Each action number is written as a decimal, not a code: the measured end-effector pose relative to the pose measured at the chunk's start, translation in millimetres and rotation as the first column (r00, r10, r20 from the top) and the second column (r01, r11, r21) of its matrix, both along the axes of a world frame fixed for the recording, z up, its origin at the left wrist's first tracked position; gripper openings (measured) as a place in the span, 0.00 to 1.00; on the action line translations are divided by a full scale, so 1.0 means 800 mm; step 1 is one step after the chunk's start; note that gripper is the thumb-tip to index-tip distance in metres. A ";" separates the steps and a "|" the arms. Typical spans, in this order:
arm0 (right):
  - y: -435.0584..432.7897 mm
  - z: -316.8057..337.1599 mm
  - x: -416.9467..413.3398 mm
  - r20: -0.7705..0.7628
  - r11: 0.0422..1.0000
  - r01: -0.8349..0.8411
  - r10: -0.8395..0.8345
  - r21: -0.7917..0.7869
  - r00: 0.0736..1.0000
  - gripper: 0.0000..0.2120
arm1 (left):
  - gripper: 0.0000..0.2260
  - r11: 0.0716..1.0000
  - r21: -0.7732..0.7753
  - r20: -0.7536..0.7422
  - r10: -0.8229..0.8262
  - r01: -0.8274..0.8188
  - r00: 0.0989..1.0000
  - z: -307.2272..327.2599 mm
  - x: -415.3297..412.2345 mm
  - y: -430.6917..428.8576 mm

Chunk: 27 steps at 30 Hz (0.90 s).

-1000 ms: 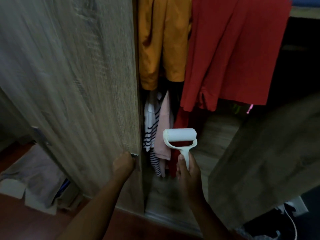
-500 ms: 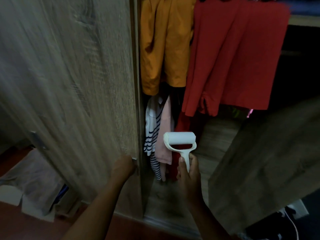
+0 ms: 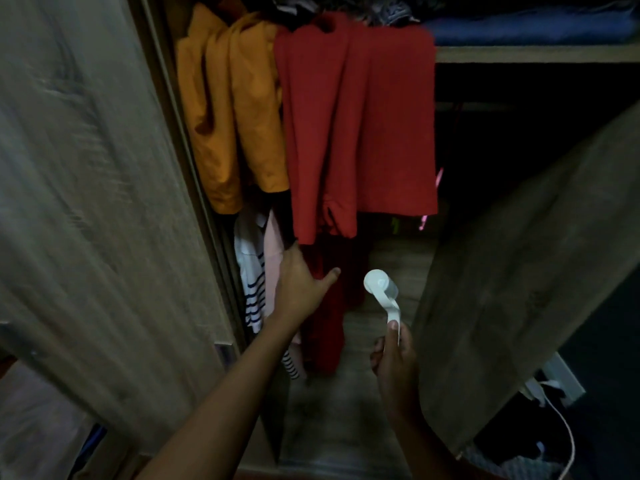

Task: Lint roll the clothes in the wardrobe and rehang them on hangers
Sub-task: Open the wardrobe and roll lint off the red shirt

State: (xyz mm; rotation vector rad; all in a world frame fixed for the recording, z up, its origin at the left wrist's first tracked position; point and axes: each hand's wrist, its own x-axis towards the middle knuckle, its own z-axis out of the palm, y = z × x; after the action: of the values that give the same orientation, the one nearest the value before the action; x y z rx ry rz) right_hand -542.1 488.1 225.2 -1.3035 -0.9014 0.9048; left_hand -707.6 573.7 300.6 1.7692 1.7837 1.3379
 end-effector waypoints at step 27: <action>0.155 0.043 0.031 0.026 0.836 -0.541 0.541 0.089 0.841 0.12 | 0.15 0.956 -0.119 0.283 0.290 -0.266 0.914 -0.002 0.008 -0.063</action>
State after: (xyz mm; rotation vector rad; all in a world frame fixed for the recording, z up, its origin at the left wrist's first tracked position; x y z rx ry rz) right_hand -517.4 612.1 259.5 -0.9726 -1.3337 1.2816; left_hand -701.0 523.5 299.4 1.2258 1.9327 1.5236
